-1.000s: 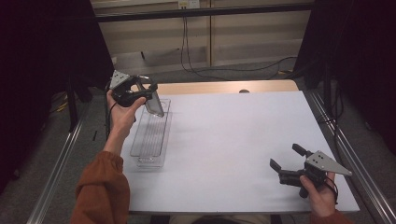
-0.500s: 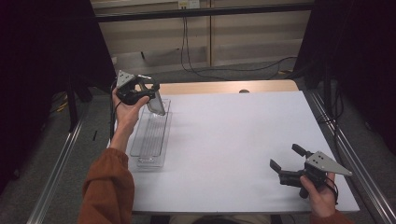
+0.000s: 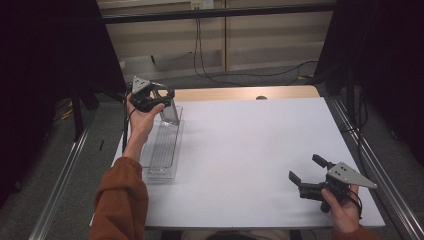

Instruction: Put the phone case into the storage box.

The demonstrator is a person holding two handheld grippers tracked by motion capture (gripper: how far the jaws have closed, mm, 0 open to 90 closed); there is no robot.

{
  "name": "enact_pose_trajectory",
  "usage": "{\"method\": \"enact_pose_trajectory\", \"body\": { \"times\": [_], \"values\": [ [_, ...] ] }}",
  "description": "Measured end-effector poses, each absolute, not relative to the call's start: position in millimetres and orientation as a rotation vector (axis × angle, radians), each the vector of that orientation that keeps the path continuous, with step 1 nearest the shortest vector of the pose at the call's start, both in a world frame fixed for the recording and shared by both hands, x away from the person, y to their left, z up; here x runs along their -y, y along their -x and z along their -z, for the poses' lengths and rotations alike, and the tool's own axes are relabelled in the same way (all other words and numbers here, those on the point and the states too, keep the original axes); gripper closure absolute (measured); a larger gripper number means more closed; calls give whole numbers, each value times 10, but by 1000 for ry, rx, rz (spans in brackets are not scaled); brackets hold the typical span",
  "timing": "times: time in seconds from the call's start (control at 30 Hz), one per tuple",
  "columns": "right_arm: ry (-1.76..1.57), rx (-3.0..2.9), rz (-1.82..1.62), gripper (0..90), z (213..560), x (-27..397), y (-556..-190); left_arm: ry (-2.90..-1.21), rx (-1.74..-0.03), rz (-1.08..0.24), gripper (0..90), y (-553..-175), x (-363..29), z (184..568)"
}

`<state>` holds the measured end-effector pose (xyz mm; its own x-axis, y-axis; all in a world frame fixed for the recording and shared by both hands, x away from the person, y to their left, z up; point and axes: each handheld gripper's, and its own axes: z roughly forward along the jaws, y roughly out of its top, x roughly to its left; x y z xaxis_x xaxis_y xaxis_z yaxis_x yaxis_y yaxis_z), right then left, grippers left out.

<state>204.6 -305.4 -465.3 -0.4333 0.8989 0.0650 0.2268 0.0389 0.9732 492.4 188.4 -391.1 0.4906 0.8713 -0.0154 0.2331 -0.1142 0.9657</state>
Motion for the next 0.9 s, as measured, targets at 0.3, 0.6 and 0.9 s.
{"method": "enact_pose_trajectory", "body": {
  "times": [0.3,0.6,0.9],
  "values": [
    [-1140,-1722,-1433,0,4654,3056,-2045,-1623,-991,-711,108,-4968,-1840,3981],
    [-1140,-1729,-1436,0,4656,3059,-2043,-1639,-1017,-718,107,-5003,-1868,4032],
    [-1137,-1736,-1437,0,4659,3065,-2040,-1657,-1024,-741,107,-5029,-1842,4079]
  ]
}}
